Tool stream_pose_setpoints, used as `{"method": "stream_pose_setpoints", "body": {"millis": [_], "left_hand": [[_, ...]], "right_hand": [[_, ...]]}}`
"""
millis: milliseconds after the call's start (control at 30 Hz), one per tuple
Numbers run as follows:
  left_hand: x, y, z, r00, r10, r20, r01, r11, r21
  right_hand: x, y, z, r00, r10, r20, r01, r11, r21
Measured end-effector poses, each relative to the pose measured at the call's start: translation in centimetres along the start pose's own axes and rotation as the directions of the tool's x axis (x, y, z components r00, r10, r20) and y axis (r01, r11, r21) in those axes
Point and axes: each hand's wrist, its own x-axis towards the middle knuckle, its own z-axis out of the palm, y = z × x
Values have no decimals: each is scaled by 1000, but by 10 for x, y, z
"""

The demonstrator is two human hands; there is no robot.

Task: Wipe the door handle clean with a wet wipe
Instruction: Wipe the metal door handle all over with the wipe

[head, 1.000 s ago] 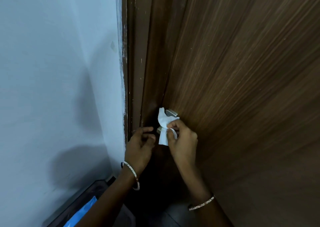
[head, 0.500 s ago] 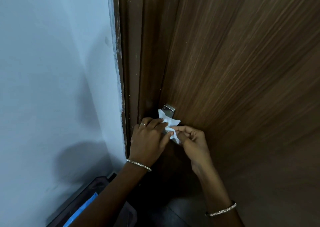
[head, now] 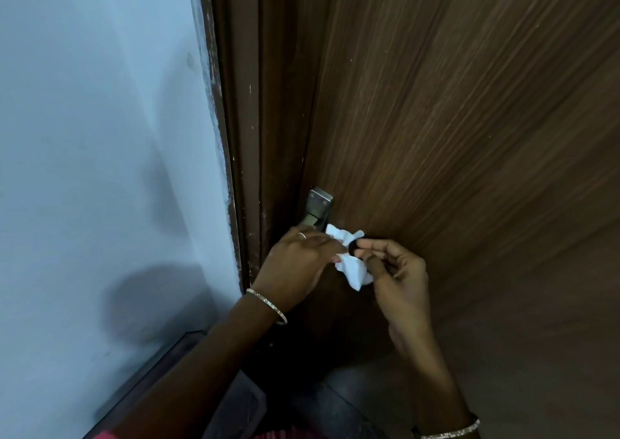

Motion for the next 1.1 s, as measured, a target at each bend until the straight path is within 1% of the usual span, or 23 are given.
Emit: {"method": "stream_pose_setpoints", "body": {"millis": [67, 167, 267, 333, 400, 467, 533, 600, 667, 733, 833, 967, 1033, 1100], "left_hand": [[-7, 7, 8, 992, 43, -120, -48, 998, -37], [-17, 12, 16, 979, 68, -193, -78, 996, -43], [-20, 9, 16, 972, 61, -228, -72, 997, -38], [-22, 2, 12, 968, 18, -251, -26, 999, -31], [-25, -6, 7, 965, -29, -260, 22, 999, -28], [-26, -12, 4, 963, -57, -264, 56, 998, -8], [-28, -13, 2, 964, -102, -246, 102, 995, -14], [-32, -12, -2, 947, -209, -244, 196, 978, -77], [-38, -9, -8, 889, -368, -271, 328, 927, -182], [-41, -6, -13, 829, -473, -299, 407, 876, -259], [-40, -6, -16, 785, -539, -305, 443, 833, -331], [-36, -7, -16, 772, -568, -287, 458, 809, -369], [-33, -6, -15, 773, -558, -301, 434, 812, -390], [-33, -5, -15, 766, -563, -310, 422, 805, -417]], "right_hand": [[-4, 3, -2, 1000, 1, -13, -1, 1000, 3], [-7, 5, -5, 999, -42, 11, 43, 996, -76], [-11, 4, -2, 975, -176, 133, 199, 962, -189], [-12, 2, 4, 947, -247, 207, 292, 928, -232], [-11, 3, 12, 915, -315, 251, 383, 874, -298], [-8, 4, 23, 881, -393, 263, 471, 786, -401], [-5, 1, 36, 858, -441, 264, 513, 696, -502], [-4, -6, 50, 850, -450, 275, 519, 627, -581], [-1, -11, 59, 858, -438, 269, 501, 592, -631], [4, -12, 60, 855, -455, 248, 494, 571, -656], [1, -9, 48, 848, -487, 209, 490, 569, -660], [-12, -7, 34, 867, -483, 126, 432, 601, -672], [-11, -9, 39, 859, -488, 151, 451, 586, -673], [-4, -14, 52, 848, -482, 220, 489, 554, -673]]}}
